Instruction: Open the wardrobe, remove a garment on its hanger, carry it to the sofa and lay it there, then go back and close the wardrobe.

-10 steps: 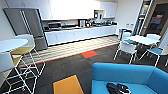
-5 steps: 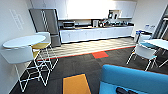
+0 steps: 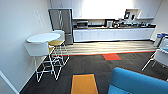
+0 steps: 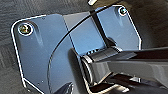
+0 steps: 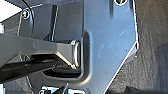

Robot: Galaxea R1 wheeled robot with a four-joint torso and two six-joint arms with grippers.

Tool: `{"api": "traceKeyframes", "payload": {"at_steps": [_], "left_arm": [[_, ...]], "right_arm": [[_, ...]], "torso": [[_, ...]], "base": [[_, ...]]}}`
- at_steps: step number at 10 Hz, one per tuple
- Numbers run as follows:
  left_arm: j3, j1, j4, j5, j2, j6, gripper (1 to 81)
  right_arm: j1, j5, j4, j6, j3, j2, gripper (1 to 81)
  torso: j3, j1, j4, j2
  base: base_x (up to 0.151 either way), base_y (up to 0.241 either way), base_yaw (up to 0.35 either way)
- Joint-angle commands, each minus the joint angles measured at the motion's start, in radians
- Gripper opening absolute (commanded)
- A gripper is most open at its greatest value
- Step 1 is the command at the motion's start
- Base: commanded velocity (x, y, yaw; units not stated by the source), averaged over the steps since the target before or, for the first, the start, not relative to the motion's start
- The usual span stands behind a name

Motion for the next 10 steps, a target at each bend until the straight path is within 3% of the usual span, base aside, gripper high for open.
{"api": "traceKeyframes", "payload": {"at_steps": [1, 10], "left_arm": [[0.003, -0.035, 0.010, 0.040, 0.000, 0.001, 81.1], [0.003, -0.033, 0.010, 0.041, 0.002, 0.009, 81.1]], "right_arm": [[0.023, -0.059, -0.002, 0.000, 0.000, 0.001, 81.1], [0.025, -0.061, -0.003, 0.000, 0.000, 0.003, 81.1]], "torso": [[0.000, 0.000, 0.000, 0.000], [0.000, 0.000, 0.000, 0.000]], "base": [[0.000, 0.000, 0.355], [0.000, 0.000, 0.355]]}}
